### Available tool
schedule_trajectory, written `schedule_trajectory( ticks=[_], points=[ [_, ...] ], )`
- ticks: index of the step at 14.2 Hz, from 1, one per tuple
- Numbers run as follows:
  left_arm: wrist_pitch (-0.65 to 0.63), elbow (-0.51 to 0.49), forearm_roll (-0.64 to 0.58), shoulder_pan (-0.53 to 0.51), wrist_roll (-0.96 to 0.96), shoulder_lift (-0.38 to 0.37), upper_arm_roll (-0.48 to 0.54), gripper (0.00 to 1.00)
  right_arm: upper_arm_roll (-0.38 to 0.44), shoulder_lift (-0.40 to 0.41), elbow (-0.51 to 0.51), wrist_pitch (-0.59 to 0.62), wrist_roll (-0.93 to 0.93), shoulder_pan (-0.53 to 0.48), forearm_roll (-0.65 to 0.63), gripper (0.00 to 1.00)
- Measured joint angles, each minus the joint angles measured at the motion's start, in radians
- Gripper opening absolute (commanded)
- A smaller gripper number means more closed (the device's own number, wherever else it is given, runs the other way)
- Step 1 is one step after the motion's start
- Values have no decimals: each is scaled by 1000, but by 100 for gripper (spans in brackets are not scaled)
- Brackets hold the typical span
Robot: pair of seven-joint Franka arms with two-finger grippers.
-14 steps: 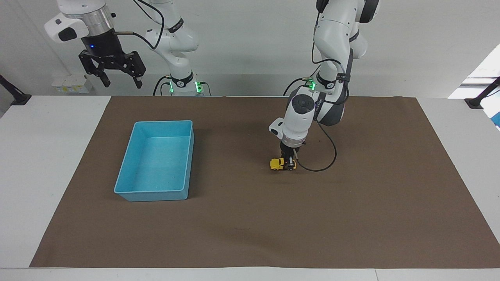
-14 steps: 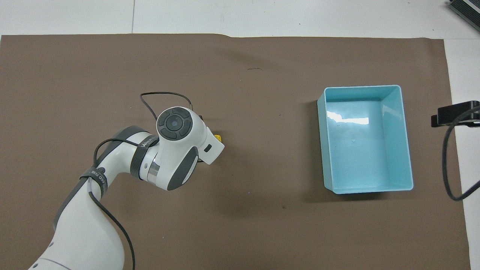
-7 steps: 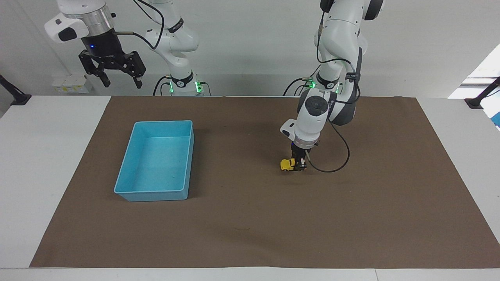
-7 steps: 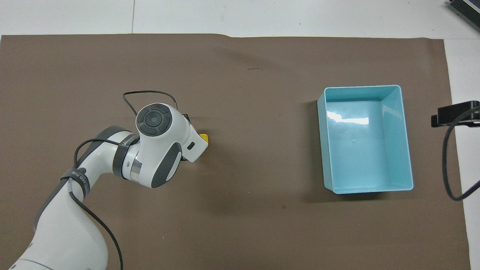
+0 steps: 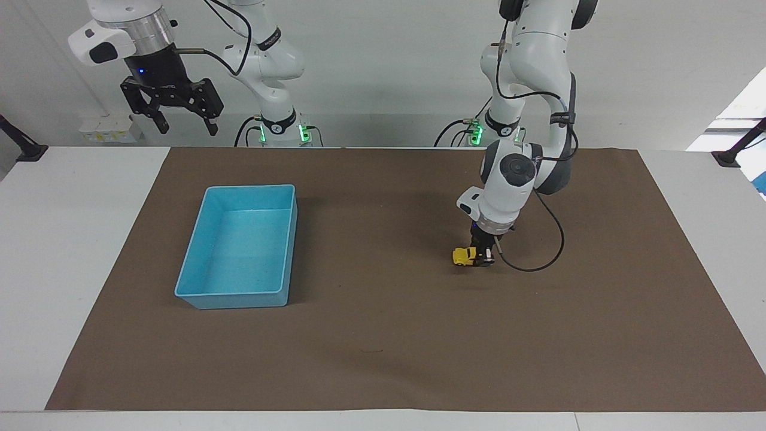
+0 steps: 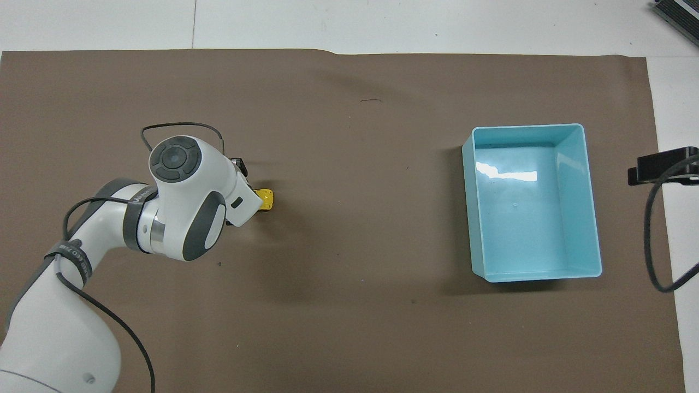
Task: Wind up and store yellow beetle car
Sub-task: 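Release the car and draw the left gripper back to rest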
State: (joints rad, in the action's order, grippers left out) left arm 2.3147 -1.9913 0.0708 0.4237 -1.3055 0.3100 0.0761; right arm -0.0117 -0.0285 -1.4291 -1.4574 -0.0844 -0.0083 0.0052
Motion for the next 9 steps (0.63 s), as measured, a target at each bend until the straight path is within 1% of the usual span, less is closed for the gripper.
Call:
schedule_trajectory(
  ticks=[5,6,7,9],
  points=[
    [-1,-4,0,-70,-64,-4,2,0,0,0,0,0,0,0,0,100],
    [-1,-5,0,-83,-85,-4,2,58,0,0,0,0,0,0,0,100],
    [-1,-5,0,-95,-106,-4,3,100,0,0,0,0,0,0,0,100],
    [9,-4,-5,-108,-129,9,8,100,0,0,0,0,0,0,0,100]
  ],
)
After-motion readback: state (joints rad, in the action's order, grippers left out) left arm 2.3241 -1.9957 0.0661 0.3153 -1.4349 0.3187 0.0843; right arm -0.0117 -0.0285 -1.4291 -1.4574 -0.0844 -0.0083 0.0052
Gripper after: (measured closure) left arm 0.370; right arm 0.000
